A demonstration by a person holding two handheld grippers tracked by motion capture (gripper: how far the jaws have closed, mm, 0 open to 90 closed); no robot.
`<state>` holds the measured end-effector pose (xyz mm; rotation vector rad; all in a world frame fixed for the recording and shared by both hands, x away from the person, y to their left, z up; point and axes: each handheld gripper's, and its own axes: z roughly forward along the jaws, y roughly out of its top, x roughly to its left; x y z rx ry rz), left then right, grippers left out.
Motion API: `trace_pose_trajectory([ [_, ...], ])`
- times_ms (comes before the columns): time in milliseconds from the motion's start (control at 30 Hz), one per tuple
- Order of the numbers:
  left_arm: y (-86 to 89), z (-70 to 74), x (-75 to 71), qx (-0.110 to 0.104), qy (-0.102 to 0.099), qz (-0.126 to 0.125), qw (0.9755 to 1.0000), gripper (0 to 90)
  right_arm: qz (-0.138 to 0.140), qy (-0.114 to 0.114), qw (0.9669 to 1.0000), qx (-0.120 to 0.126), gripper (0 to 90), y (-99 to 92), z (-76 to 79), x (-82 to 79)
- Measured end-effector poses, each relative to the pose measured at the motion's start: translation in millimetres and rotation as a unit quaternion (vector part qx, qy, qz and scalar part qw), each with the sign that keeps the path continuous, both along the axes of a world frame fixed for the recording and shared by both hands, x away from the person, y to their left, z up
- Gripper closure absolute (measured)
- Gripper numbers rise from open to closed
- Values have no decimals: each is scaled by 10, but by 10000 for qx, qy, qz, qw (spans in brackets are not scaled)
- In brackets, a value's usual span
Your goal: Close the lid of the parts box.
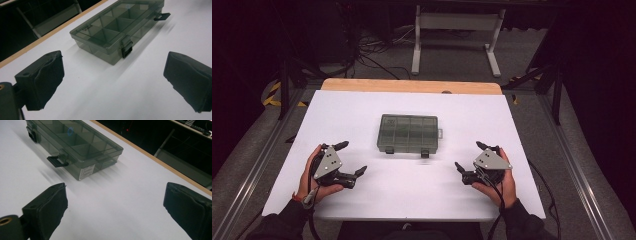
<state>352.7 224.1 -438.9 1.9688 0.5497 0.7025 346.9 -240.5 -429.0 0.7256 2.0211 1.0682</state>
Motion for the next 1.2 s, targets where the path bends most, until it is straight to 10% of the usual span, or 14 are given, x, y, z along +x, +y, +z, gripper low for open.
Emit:
trace_pose_trajectory([
  [1200, 206, -126, -297, -46, 522, -85, 9986, 42, 80, 340, 9994, -65, 39, -126, -216, -342],
])
